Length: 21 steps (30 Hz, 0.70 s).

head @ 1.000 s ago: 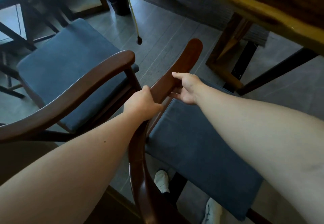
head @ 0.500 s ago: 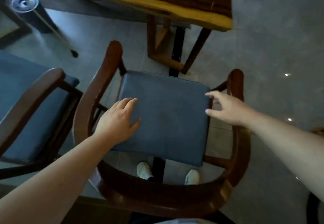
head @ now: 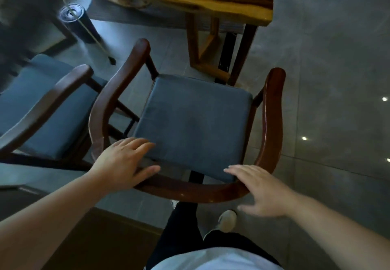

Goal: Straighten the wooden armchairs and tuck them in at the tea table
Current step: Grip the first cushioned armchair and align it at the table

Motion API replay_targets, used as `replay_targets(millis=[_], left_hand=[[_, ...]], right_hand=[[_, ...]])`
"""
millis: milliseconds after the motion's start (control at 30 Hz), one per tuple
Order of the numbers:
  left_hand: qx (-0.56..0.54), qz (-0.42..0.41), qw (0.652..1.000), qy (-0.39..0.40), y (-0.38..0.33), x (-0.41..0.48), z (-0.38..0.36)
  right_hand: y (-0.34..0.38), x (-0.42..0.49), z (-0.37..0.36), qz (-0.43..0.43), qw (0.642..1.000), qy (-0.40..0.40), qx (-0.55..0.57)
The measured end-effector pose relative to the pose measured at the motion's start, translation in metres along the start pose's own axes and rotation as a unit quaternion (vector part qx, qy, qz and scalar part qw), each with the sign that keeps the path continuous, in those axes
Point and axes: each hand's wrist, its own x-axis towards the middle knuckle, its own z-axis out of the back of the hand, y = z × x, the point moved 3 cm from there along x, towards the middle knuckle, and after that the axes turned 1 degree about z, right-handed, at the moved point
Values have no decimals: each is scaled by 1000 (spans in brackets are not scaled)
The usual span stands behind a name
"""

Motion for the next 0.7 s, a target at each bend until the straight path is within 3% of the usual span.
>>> replay_targets(millis=[100,233,367,467,700], left_hand=[[-31,-47,997,46,-10,-18,-10],[81,-75,983,146,-19,-18,-26],[75,-78,989,104,-16,-18,-31],[74,-79,992,60,-21,-12,-37],[52,-76,995,42,-59,17,-36]], right_hand=[[-14,11,-23,2,997,17,-73],[-32,37,-8,40,965,61,-250],[-35,51,5,66,933,156,-317],[-44,49,10,51,933,166,-315],[-82,40,43,13,933,169,-318]])
